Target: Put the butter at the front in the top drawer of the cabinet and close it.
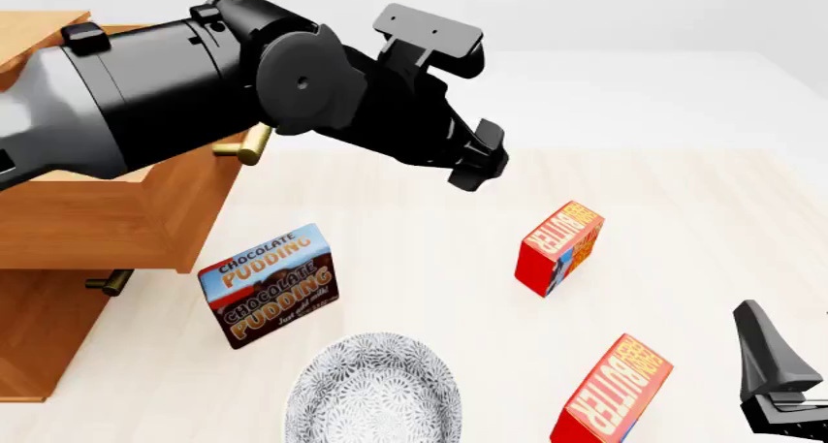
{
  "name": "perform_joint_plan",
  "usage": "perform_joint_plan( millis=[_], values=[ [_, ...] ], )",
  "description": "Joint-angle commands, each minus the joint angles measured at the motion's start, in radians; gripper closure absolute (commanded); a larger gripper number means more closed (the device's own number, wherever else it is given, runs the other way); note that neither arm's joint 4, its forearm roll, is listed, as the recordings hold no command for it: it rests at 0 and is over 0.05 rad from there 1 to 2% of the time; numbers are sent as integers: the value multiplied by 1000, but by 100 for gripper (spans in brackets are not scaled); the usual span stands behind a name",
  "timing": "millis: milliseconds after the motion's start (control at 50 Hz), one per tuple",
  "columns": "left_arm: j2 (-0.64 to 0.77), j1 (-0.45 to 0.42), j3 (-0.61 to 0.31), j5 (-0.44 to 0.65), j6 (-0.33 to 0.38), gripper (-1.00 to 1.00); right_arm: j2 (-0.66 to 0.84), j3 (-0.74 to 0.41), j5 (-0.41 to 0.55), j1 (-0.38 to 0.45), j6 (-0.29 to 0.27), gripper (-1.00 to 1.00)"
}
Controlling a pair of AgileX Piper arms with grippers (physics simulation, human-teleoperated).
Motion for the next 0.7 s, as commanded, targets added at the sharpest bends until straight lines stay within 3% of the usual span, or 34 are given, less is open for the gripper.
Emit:
perform_joint_plan(
  millis=[20,700],
  values=[
    [68,-11,-45,-18,-29,-100,1,0,0,0,1,-100],
    [309,-45,-188,-62,-107,-100,1,0,0,0,1,-100]
  ],
)
